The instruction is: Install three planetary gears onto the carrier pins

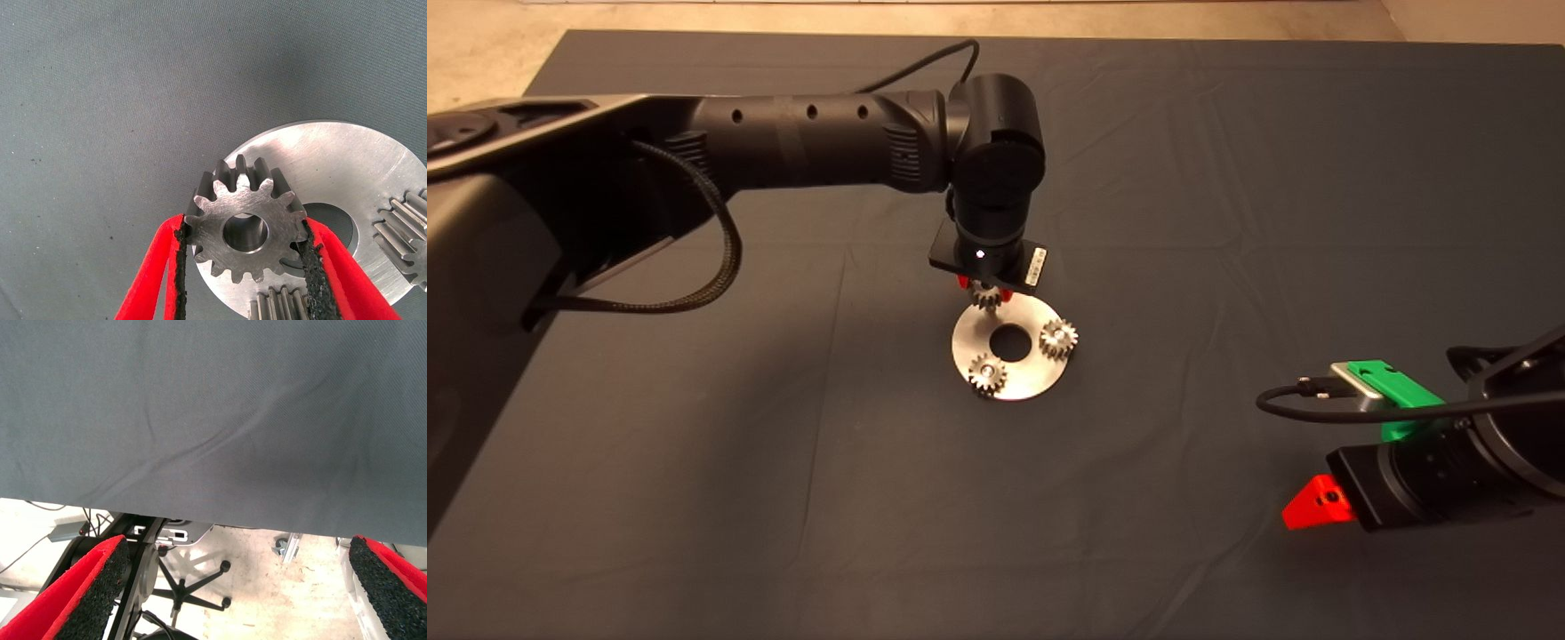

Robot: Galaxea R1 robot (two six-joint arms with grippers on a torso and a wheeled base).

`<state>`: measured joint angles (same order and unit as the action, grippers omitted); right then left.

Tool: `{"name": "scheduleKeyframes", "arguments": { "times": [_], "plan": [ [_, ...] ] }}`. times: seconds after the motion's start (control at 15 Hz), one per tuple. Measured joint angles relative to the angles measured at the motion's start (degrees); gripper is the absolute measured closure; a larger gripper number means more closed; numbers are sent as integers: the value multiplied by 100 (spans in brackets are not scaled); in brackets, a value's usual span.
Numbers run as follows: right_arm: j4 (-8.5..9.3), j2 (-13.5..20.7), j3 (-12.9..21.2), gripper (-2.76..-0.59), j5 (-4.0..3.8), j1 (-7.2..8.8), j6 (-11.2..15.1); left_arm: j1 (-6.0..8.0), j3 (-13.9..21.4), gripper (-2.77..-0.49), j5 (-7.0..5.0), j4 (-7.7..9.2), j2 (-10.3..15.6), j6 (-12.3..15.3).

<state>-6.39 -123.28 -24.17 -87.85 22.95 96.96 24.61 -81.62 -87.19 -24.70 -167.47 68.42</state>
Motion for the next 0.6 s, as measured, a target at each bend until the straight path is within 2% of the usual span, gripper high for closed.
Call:
{"name": "scheduleKeyframes", "arguments": {
  "times": [0.6],
  "plan": [
    [0, 11, 0, -247, 0, -24, 0, -4, 0, -91, 0, -40, 0, -78]
  ]
}}
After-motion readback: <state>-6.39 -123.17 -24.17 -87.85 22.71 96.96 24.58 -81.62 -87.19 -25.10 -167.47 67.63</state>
